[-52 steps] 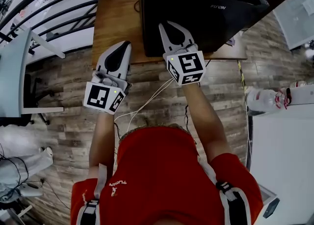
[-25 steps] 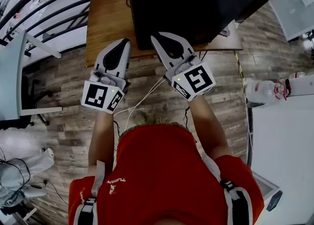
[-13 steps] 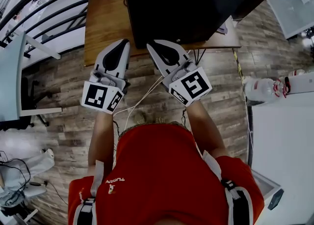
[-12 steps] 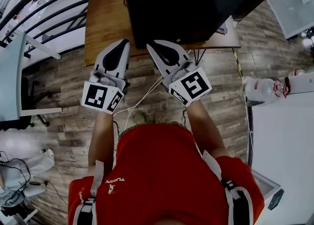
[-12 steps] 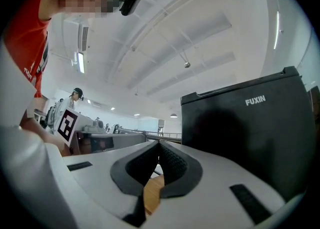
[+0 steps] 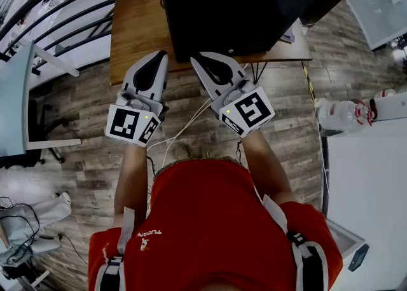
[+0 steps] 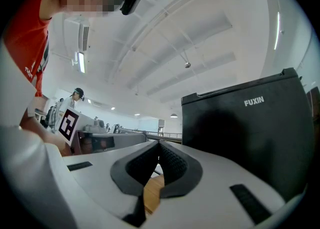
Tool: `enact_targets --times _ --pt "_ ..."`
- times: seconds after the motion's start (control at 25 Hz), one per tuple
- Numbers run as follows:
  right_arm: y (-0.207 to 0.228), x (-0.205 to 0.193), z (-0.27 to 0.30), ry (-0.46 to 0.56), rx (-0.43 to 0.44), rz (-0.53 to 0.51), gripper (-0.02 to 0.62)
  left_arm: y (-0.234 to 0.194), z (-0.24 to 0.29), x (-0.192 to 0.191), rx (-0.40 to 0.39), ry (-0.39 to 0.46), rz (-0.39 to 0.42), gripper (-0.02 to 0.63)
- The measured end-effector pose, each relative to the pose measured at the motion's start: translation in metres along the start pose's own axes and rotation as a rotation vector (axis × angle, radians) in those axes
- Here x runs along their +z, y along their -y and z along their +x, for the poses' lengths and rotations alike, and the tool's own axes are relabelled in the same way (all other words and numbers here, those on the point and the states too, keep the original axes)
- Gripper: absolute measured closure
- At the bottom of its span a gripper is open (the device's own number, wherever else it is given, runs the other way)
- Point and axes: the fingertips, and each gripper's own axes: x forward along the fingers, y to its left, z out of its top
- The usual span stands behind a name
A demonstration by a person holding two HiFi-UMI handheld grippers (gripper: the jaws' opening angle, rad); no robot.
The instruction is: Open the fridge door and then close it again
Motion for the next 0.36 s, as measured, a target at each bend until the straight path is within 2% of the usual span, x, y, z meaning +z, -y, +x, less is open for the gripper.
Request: enact_targets --times 0.36 --pt "-0.0020 -0.0015 -0.0008 -0.004 -0.003 -0.003 0.571 -0.0014 -0.0012 0.0002 -0.005 0.001 0.000 0.594"
